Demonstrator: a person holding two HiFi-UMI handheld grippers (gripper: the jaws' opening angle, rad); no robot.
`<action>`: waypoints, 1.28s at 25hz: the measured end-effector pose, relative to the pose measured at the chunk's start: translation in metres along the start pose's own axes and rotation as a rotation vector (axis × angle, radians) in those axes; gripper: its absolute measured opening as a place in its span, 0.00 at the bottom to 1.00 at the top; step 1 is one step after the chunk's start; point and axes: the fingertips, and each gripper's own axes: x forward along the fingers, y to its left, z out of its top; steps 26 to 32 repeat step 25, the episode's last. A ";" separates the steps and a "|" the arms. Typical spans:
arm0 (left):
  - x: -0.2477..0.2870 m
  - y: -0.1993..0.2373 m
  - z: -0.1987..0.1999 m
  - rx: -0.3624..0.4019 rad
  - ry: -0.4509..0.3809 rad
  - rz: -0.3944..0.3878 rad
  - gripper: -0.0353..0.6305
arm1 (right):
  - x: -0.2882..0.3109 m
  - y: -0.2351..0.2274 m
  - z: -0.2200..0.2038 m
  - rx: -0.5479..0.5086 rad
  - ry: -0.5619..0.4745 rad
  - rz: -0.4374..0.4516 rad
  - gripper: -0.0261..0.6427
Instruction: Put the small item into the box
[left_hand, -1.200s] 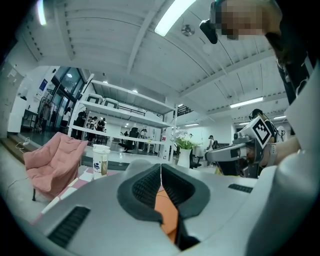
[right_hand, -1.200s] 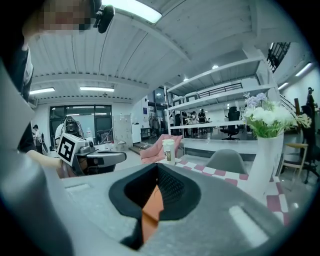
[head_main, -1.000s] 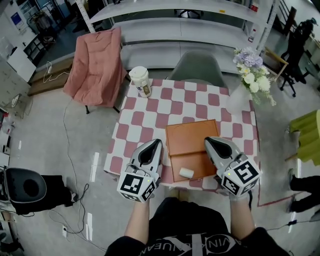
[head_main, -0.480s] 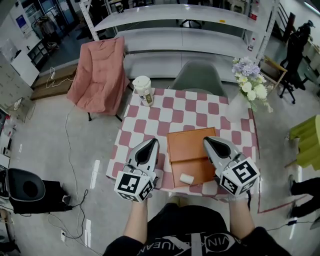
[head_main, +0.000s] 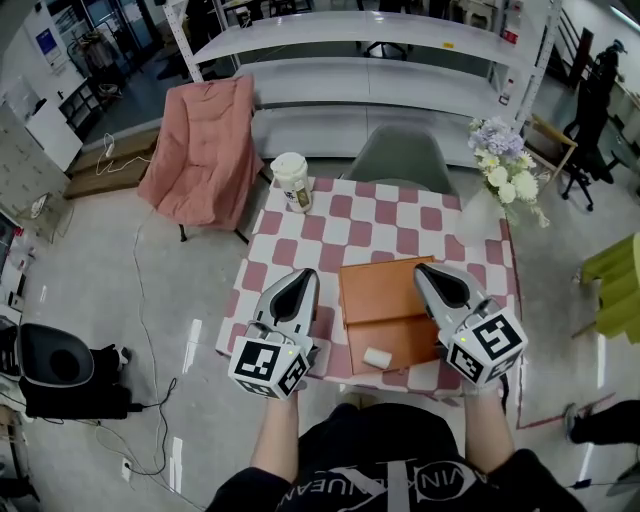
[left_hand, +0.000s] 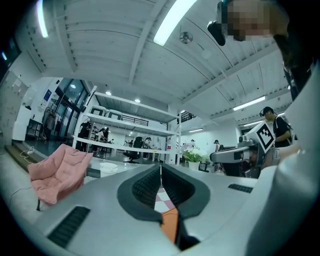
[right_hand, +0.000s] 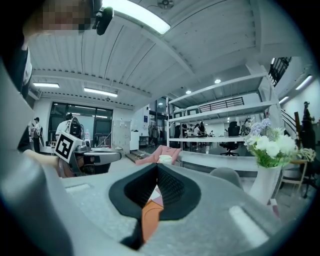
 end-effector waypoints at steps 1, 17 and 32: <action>0.000 0.001 0.001 -0.004 0.000 0.003 0.08 | 0.000 0.000 0.001 -0.001 0.000 -0.002 0.05; -0.002 0.007 -0.017 -0.016 0.018 0.010 0.08 | 0.009 -0.006 -0.013 0.004 0.021 -0.022 0.05; -0.006 0.009 -0.016 -0.009 0.016 0.015 0.08 | 0.012 -0.002 -0.010 -0.004 0.022 -0.021 0.05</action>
